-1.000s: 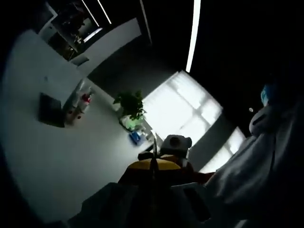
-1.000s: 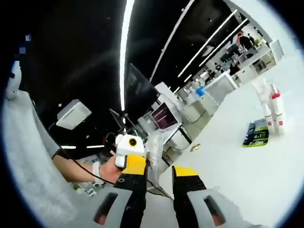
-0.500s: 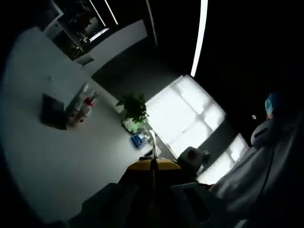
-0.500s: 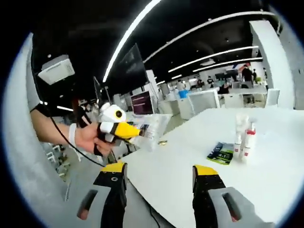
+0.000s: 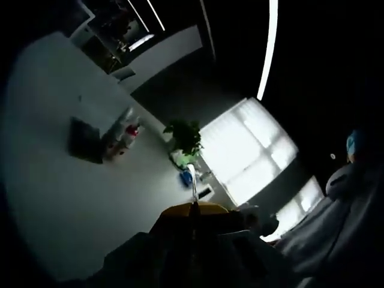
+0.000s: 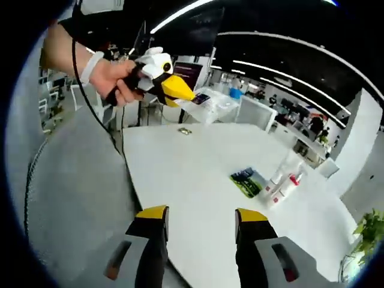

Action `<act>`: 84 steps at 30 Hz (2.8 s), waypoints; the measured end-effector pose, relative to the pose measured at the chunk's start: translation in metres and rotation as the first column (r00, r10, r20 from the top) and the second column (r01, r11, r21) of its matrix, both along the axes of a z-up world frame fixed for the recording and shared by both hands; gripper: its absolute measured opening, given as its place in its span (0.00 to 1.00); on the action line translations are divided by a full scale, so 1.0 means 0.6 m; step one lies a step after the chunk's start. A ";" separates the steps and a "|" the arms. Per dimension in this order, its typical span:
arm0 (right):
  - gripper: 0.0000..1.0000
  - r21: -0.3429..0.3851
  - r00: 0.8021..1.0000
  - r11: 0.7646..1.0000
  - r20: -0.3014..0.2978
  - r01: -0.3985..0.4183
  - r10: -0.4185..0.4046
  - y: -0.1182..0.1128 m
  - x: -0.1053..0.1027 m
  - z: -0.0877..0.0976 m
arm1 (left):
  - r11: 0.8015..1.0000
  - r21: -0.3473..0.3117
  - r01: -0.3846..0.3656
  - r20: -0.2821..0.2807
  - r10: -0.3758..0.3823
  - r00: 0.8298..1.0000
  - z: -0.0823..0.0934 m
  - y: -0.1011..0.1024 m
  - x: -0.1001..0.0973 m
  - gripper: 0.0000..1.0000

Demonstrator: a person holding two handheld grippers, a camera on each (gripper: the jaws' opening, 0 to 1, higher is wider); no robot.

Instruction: Arrange the skincare products in the storage area until every visible bottle or jar stands upright without overlapping.

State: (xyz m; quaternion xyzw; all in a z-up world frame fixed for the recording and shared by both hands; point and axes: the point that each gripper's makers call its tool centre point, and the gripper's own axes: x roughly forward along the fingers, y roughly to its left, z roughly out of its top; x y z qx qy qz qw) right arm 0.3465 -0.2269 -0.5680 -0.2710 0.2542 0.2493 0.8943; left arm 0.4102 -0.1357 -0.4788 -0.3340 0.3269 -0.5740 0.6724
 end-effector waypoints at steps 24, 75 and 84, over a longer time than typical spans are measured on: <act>0.22 -0.143 0.985 0.984 0.113 -0.111 0.127 0.020 0.005 0.024 | 0.987 0.134 -0.085 -0.074 0.096 0.993 -0.066 0.003 0.125 0.00; 0.40 -0.022 0.999 0.999 0.008 0.034 -0.034 0.010 0.028 -0.017 | 0.810 0.586 0.005 -0.090 0.060 0.994 -0.282 -0.056 0.449 0.00; 0.39 -0.036 1.000 0.999 -0.008 0.013 -0.013 0.015 0.026 -0.024 | 0.794 0.600 0.095 -0.178 0.017 0.984 -0.300 -0.067 0.495 0.00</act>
